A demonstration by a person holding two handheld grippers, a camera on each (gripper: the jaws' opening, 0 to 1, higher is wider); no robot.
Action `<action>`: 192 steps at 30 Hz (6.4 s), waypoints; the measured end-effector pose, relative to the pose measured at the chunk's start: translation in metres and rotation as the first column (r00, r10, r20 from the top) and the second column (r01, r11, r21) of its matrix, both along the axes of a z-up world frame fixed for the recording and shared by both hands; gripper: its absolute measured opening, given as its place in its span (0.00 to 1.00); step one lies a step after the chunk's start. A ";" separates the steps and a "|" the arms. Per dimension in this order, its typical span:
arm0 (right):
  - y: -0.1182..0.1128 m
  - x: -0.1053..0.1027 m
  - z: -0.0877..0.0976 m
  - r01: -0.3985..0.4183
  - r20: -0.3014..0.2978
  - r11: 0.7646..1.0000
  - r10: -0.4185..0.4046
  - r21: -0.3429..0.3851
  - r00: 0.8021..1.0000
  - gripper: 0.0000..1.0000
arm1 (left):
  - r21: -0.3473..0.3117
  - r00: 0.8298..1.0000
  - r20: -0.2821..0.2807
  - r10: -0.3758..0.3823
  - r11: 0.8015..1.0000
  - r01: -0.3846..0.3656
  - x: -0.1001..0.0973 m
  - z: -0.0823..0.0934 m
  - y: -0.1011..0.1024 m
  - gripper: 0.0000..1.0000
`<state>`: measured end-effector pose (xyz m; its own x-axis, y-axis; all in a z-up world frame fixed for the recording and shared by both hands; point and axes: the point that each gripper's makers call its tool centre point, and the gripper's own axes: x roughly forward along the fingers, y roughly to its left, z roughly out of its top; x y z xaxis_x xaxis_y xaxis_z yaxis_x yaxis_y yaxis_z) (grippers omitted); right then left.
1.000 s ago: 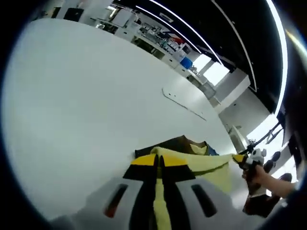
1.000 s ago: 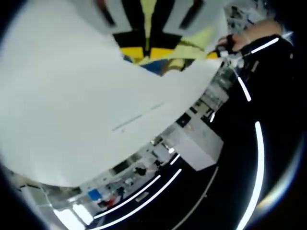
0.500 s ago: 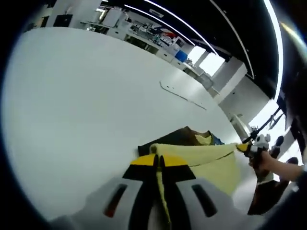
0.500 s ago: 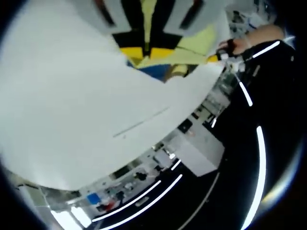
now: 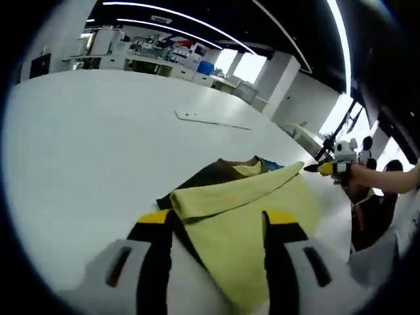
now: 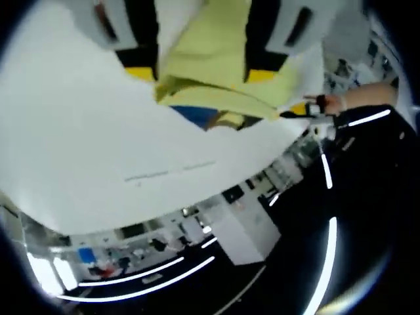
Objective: Fold the garment on the visible template until the final outline fits inside the template.
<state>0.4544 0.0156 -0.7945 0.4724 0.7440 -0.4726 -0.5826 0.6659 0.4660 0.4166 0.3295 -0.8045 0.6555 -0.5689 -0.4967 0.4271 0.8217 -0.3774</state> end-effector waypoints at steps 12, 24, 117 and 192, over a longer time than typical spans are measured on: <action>0.011 -0.030 -0.005 -0.131 0.061 0.987 0.137 -0.089 0.989 0.99 | -0.023 0.990 0.020 -0.140 0.990 0.140 -0.012 0.005 -0.020 0.98; 0.024 -0.029 0.000 -0.160 0.072 0.985 0.165 -0.069 0.984 0.99 | -0.041 0.981 -0.016 -0.195 0.980 0.194 -0.028 0.001 -0.041 0.99; -0.024 -0.095 -0.013 -0.045 0.033 0.993 0.049 -0.105 0.998 0.69 | 0.067 0.995 -0.033 -0.091 0.993 0.093 -0.105 -0.013 0.009 0.46; -0.030 -0.135 -0.035 -0.091 -0.030 0.987 0.087 -0.135 0.996 0.00 | 0.154 0.987 -0.015 -0.161 0.975 0.161 -0.149 -0.027 0.009 0.00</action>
<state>0.3197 -0.0140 -0.8295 0.3944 0.7106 -0.5827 -0.6320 0.6701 0.3893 0.2672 0.3382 -0.8319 0.5601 -0.5834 -0.5882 0.5575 0.7906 -0.2533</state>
